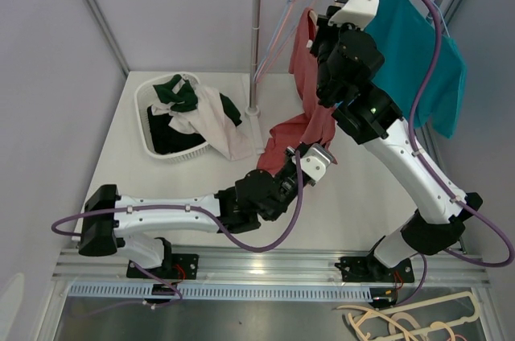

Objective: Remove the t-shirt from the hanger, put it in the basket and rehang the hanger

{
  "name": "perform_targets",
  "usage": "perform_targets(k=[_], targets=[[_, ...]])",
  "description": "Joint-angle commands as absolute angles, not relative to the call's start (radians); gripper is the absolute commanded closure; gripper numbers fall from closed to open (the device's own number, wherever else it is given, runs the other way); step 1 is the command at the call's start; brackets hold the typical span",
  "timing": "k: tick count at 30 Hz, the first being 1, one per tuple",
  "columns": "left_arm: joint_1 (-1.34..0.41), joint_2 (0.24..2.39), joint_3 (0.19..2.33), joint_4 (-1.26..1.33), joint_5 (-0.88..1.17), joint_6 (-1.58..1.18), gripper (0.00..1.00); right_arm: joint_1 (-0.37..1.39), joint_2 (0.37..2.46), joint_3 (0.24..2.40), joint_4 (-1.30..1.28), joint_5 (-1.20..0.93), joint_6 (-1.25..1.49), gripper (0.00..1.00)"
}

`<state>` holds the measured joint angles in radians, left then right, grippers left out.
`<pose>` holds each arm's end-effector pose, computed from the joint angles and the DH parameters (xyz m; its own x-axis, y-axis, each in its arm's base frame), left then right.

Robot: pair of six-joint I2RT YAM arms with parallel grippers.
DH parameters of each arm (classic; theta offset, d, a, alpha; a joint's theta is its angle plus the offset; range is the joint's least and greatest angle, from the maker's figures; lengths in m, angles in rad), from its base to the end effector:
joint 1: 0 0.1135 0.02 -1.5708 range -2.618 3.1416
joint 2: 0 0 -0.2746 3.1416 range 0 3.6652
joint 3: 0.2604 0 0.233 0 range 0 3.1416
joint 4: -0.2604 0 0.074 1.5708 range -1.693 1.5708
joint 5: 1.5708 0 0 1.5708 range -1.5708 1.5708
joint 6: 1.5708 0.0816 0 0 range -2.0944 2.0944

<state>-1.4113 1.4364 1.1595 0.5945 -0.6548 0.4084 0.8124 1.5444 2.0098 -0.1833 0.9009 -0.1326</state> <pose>0.1043 -0.3357 0.4251 0.3200 -0.0061 -0.9474 0.6147 0.7623 0.2027 0.2574 0.1787 0.5774 0.1809 0.0716 -0.9809 0.0918 0.9918 0.0893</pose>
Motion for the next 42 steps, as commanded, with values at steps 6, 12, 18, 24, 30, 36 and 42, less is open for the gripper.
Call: perform_targets(k=[6, 12, 18, 24, 30, 36, 42], targets=[[-1.460, 1.420, 1.229, 0.569, -0.710, 0.443, 0.99, 0.801, 1.534, 2.016, -0.014, 0.900, -0.173, 1.00], [-1.537, 1.428, 1.278, 0.687, -0.778, 0.635, 0.99, 0.747, 1.551, 1.979, -0.032, 0.859, -0.103, 1.00], [-1.574, 1.355, 1.290, 0.677, -0.755, 0.673, 0.99, 0.706, 1.552, 1.881, 0.055, 0.819, -0.068, 1.00], [-1.635, 1.282, 1.269, 0.666, -0.727, 0.676, 0.99, 0.652, 1.581, 1.891, 0.078, 0.793, -0.055, 1.00], [-1.683, 1.259, 1.255, 0.666, -0.733, 0.686, 0.99, 0.608, 1.618, 1.934, 0.083, 0.766, -0.045, 1.00], [-1.723, 1.209, 1.218, 0.605, -0.715, 0.589, 0.99, 0.552, 1.670, 2.013, 0.066, 0.744, -0.041, 1.00], [-1.747, 1.172, 1.164, 0.546, -0.718, 0.499, 0.99, 0.515, 1.709, 2.078, 0.051, 0.716, -0.035, 1.00]])
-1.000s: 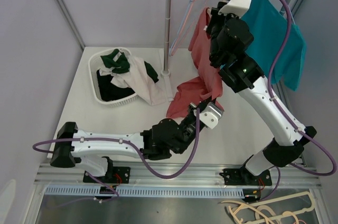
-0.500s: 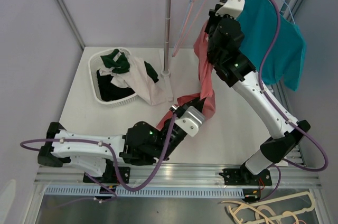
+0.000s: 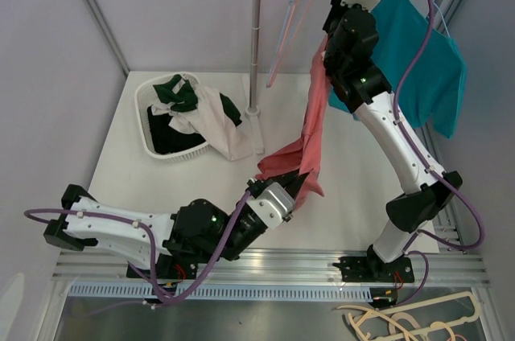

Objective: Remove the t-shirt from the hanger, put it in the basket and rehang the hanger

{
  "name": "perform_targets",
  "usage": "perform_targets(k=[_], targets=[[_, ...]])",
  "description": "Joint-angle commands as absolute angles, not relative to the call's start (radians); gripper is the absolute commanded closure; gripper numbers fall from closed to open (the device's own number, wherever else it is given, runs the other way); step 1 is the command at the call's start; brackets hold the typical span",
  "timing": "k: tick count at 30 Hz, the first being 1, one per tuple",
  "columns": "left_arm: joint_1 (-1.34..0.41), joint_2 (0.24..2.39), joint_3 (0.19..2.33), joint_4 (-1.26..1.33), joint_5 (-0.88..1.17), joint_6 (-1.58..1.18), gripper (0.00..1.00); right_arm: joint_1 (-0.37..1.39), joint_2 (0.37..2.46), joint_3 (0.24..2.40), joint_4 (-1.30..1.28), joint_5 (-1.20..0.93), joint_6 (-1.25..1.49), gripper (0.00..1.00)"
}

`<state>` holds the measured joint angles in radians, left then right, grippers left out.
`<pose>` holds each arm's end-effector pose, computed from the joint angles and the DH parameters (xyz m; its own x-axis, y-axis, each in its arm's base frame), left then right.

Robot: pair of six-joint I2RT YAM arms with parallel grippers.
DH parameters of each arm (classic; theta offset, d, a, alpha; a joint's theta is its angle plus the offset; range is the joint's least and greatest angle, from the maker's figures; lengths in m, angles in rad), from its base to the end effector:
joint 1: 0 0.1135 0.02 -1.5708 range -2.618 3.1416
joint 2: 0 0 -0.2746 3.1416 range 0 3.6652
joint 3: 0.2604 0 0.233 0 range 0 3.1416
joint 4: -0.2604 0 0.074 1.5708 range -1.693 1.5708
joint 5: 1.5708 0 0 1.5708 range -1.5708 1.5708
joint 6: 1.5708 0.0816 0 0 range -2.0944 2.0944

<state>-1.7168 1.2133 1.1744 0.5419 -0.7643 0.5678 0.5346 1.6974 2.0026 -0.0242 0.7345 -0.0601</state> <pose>0.0169 -0.2730 0.4860 0.3724 -0.1360 -0.9181 0.7142 0.6737 0.1899 0.3554 0.1469 0.5481 0.2276 0.0830 -0.9702 0.1900 0.9734 0.1278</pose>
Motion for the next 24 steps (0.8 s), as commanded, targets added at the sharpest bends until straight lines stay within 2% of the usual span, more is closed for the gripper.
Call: perform_targets(k=[1, 6, 11, 17, 20, 24], targets=[[-1.749, 1.169, 1.146, 0.542, -0.719, 0.477, 0.99, 0.511, 1.712, 2.085, 0.049, 0.713, -0.035, 1.00], [-1.802, 1.143, 1.105, 0.473, -0.681, 0.344, 0.99, 0.489, 1.741, 2.128, 0.040, 0.703, -0.043, 1.00], [-1.838, 1.111, 1.068, 0.476, -0.713, 0.341, 0.99, 0.477, 1.753, 2.152, 0.031, 0.696, -0.046, 1.00], [-1.833, 1.129, 1.020, 0.583, -0.788, 0.419, 0.92, 0.488, 1.726, 2.164, -0.040, 0.664, -0.005, 1.00], [-1.784, 1.131, 0.999, 0.592, -0.782, 0.423, 0.91, 0.515, 1.686, 2.161, -0.084, 0.658, -0.005, 1.00], [-1.599, 1.089, 0.994, 0.480, -0.689, 0.292, 0.93, 0.563, 1.615, 2.152, -0.179, 0.621, 0.041, 1.00]])
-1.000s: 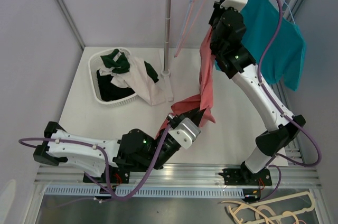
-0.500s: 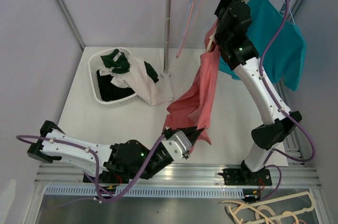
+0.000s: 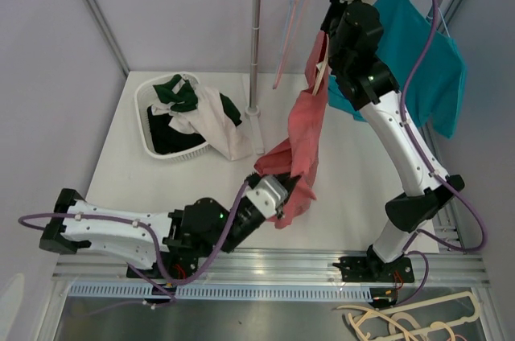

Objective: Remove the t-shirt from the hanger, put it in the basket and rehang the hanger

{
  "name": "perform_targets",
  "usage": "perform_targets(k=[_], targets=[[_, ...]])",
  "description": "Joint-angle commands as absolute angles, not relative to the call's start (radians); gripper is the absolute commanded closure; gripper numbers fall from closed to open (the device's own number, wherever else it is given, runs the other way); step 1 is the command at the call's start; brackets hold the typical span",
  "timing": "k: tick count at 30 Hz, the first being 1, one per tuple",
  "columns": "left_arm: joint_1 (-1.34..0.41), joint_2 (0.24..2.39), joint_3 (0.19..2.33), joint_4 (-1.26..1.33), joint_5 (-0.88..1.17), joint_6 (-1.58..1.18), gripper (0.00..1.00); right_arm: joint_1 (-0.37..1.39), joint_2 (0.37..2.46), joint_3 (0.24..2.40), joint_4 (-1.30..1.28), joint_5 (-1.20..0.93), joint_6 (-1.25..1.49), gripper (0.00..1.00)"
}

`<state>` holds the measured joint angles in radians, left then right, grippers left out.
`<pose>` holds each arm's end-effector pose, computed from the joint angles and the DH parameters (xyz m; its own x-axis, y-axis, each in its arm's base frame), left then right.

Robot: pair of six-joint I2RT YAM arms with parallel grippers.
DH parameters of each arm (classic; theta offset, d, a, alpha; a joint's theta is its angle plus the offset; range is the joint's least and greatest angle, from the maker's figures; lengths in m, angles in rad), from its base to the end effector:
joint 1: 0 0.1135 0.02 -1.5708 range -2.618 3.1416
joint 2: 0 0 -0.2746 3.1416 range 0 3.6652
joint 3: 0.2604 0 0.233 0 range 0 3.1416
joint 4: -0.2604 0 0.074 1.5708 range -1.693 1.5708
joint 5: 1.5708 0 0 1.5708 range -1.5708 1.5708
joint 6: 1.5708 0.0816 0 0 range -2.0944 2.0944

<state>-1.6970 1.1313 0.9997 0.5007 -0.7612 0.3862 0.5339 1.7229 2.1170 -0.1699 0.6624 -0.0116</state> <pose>0.0233 -0.2634 0.4399 0.2590 -0.1255 -0.9577 0.7575 0.6416 0.1208 0.3538 0.1509 0.5575 0.1900 0.1017 -0.9765 0.1171 0.9852 0.1254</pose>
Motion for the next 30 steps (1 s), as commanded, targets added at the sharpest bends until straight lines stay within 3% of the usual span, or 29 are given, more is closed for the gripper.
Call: perform_targets(k=[1, 8, 16, 23, 30], targets=[[-1.560, 1.086, 1.000, 0.456, -0.637, 0.261, 0.93, 0.568, 1.600, 2.149, -0.201, 0.611, 0.051, 1.00], [-1.277, 1.170, 1.068, 0.348, -0.516, 0.131, 0.99, 0.620, 1.445, 2.065, -0.322, 0.580, 0.113, 1.00], [-1.154, 1.354, 1.261, 0.227, -0.411, 0.041, 0.99, 0.692, 1.330, 2.007, -0.482, 0.566, 0.179, 1.00], [-1.141, 1.382, 1.374, 0.089, -0.391, 0.026, 0.99, 0.704, 1.233, 1.856, -0.365, 0.572, 0.072, 1.00], [-1.103, 1.210, 1.440, -0.078, -0.482, 0.020, 0.99, 0.666, 1.282, 1.804, -0.183, 0.503, -0.047, 1.00]])
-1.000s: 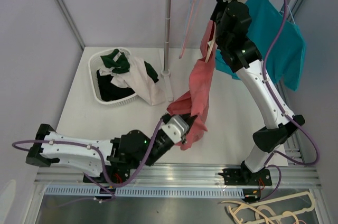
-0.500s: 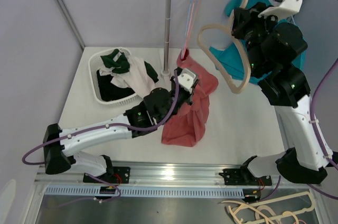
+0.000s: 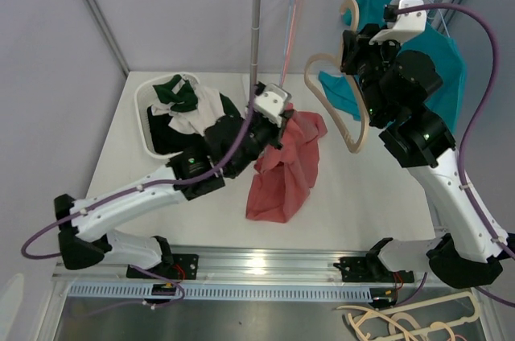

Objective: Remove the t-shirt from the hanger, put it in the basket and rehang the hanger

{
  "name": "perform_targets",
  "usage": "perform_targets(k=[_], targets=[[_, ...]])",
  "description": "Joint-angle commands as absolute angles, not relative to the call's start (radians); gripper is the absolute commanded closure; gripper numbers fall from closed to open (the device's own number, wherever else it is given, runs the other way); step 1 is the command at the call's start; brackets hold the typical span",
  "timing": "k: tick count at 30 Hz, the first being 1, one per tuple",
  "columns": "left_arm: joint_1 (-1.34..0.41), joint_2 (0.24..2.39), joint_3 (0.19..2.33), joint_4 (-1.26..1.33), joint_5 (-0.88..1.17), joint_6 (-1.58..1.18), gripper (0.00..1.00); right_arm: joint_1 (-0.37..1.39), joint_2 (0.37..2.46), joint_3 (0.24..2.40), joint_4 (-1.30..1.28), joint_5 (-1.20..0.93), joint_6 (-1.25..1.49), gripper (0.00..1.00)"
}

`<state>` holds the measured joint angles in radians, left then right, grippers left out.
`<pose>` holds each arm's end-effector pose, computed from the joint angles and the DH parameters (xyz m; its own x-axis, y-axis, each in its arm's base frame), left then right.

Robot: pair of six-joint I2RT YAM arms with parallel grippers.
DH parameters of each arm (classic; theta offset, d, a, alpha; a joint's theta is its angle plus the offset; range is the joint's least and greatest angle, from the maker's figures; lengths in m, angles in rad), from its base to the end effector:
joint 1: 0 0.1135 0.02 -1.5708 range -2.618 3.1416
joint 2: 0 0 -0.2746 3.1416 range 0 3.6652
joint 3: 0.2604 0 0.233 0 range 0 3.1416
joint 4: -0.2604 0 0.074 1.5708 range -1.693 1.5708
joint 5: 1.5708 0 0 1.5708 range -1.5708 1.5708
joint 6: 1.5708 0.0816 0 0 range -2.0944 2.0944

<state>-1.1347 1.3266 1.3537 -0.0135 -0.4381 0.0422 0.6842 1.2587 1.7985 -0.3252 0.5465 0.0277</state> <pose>0.1686 -0.2799 0.4480 0.0328 0.0200 -0.9993 0.6408 0.7668 0.0364 0.2115 0.1178 0.5726 0.1609 0.1618 -0.9736 -0.1510 0.9789 0.1377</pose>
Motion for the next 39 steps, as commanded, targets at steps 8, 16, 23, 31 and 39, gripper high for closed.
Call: perform_targets(k=[8, 16, 23, 31, 39], targets=[[-0.832, 1.144, 1.656, -0.195, -0.453, 0.028, 0.99, 0.557, 1.417, 1.945, -0.133, 0.350, -0.077, 1.00], [-0.528, 1.290, 1.865, -0.102, -0.420, -0.026, 0.99, 0.483, 1.538, 2.054, -0.089, 0.235, -0.071, 1.00], [-0.375, 1.466, 2.039, 0.072, -0.384, -0.035, 0.99, 0.423, 1.699, 2.227, -0.110, 0.175, -0.057, 1.00], [-0.201, 1.804, 2.554, -0.008, -0.284, -0.072, 0.99, 0.390, 1.867, 2.362, -0.112, 0.146, -0.049, 1.00], [-0.098, 1.836, 2.308, 0.025, -0.297, -0.213, 0.99, 0.371, 1.940, 2.398, -0.084, 0.133, -0.052, 1.00]])
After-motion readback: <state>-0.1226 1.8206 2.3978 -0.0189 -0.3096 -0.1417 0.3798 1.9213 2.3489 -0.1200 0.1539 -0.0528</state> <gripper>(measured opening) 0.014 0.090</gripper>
